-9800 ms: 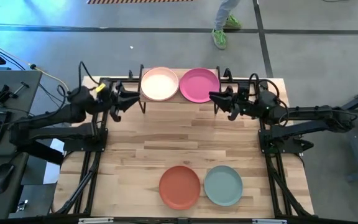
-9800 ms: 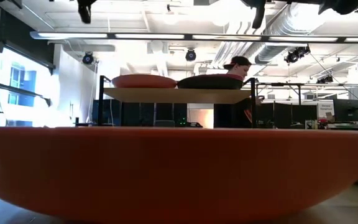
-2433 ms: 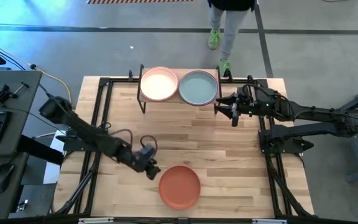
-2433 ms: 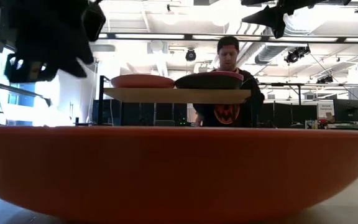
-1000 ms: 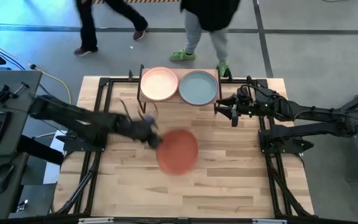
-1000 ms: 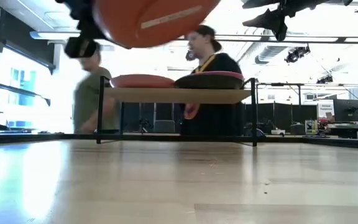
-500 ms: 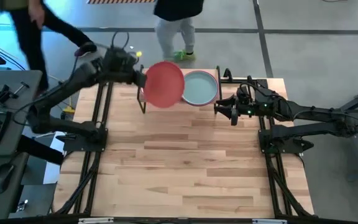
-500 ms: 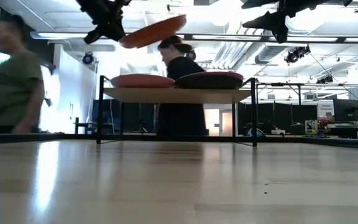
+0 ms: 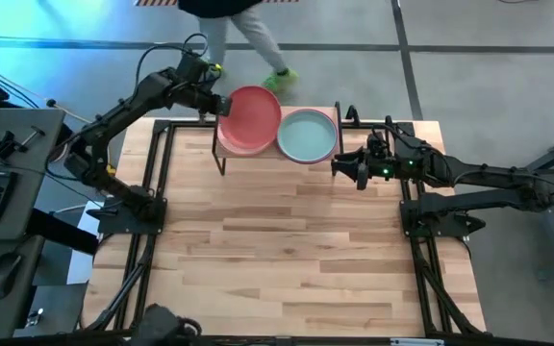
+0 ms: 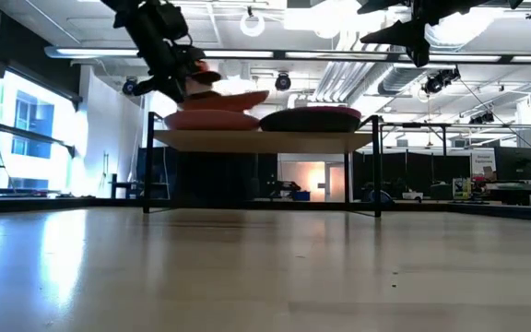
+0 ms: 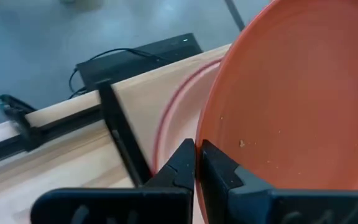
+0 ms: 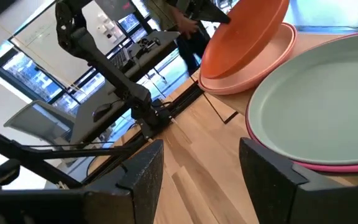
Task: Place and stack plates onto a shelf
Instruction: Stack the orange plate on top of the white on the shelf
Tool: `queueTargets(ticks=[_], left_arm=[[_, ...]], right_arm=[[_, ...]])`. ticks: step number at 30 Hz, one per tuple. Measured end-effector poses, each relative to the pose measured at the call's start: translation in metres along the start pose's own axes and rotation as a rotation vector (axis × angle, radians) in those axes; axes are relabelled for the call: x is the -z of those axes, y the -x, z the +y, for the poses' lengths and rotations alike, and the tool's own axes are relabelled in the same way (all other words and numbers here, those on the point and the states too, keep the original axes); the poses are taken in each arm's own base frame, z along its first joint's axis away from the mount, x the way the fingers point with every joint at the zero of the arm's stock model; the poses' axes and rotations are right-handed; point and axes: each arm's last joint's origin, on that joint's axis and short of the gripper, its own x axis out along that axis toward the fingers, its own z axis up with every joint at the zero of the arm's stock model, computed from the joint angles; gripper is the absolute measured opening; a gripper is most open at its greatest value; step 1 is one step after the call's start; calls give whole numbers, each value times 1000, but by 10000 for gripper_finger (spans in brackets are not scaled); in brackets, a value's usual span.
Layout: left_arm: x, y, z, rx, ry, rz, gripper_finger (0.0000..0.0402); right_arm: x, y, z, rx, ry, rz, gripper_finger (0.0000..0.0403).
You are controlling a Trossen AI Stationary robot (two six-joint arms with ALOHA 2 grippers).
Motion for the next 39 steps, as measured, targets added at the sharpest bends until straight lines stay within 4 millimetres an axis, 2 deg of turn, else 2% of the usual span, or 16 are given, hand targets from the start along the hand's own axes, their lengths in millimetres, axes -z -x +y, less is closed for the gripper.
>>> queueTargets(ticks=[7, 15, 21, 29, 34, 39], left_arm=[[3, -10, 13, -54, -15, 92, 0], [4, -14, 11, -46, -38, 105, 6], [4, -11, 10, -42, -66, 97, 39], [3, -10, 9, -1, -79, 96, 105], [1, 5, 5, 51, -91, 20, 127], [0, 30, 0, 82, -111, -82, 131]], right_arm=[[0, 0, 0, 3, 0, -2, 191], [0, 0, 0, 4, 0, -3, 190], [0, 0, 0, 5, 5, -4, 190], [0, 0, 0, 5, 5, -3, 190], [0, 0, 0, 4, 8, -3, 190], [0, 0, 0, 4, 8, -3, 190]])
